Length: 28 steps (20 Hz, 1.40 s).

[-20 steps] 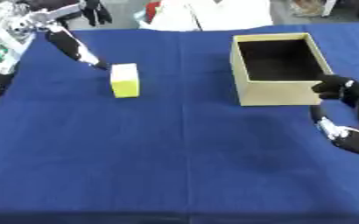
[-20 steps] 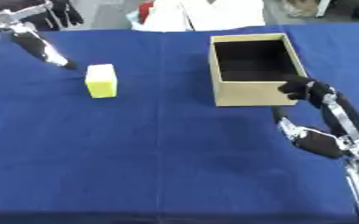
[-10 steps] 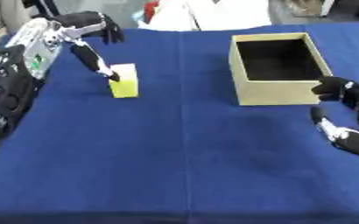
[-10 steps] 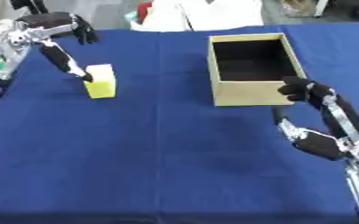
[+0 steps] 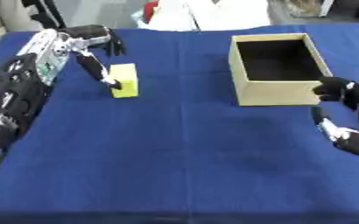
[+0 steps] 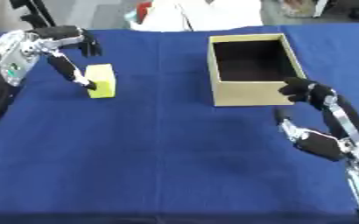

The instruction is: Pick up objects on the table and place them in the box.

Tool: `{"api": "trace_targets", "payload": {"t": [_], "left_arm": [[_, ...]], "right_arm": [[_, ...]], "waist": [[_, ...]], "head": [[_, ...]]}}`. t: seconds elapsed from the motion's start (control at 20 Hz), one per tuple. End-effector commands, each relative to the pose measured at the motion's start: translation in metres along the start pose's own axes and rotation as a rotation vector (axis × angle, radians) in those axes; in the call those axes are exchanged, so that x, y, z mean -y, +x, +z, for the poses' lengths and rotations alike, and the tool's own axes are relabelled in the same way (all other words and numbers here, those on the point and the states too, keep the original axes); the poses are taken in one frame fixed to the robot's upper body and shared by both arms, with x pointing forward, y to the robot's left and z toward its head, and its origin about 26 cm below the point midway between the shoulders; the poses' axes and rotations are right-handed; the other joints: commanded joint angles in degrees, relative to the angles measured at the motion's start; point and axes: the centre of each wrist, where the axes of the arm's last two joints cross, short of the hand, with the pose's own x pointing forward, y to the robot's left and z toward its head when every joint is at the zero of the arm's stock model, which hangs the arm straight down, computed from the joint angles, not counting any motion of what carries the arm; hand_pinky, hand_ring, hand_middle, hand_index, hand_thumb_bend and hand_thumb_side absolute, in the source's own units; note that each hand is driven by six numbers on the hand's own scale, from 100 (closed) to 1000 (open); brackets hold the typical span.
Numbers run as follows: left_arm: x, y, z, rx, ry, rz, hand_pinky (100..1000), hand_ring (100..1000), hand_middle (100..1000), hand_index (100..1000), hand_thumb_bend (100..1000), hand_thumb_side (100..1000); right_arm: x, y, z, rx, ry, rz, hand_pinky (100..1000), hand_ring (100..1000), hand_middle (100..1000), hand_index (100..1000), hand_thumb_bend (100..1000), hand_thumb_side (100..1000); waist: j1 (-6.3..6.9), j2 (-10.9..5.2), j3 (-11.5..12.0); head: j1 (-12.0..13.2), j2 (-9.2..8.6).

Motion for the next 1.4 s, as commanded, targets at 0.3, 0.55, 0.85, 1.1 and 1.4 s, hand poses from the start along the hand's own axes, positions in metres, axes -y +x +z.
{"api": "trace_targets", "payload": {"t": [0.3, 0.55, 0.85, 1.1, 1.4], "left_arm": [[0.0, -0.003, -0.003, -0.042, 0.049, 0.002, 722, 571, 553, 723, 667, 277], [0.008, -0.003, -0.004, -0.038, 0.024, 0.014, 694, 482, 437, 620, 577, 165], [-0.01, 0.002, 0.001, -0.015, 0.137, 0.051, 683, 411, 339, 540, 491, 100], [-0.046, 0.027, 0.002, 0.083, 0.287, 0.093, 692, 413, 342, 542, 457, 100], [-0.08, 0.073, -0.017, 0.221, 0.422, 0.111, 695, 417, 346, 548, 452, 100]], "right_arm": [[0.004, 0.004, -0.005, 0.025, -0.002, 0.001, 780, 791, 709, 880, 187, 403], [0.004, 0.005, -0.006, 0.027, 0.0, 0.001, 780, 792, 709, 880, 185, 405], [0.004, 0.004, -0.005, 0.023, -0.004, 0.001, 780, 792, 708, 879, 181, 411], [0.003, 0.004, -0.006, 0.026, 0.002, -0.001, 780, 792, 707, 878, 179, 411], [-0.007, 0.01, -0.016, 0.064, 0.046, -0.027, 780, 792, 706, 876, 173, 414]], "waist": [[-0.47, -0.54, -0.36], [-0.55, -0.54, -0.35], [-0.46, -0.51, -0.35], [-0.34, -0.59, -0.46], [-0.21, -0.61, -2.01]], "head": [[0.66, 0.28], [0.81, 0.28], [0.69, 0.28], [0.92, 0.28], [2.31, 0.28]]}}
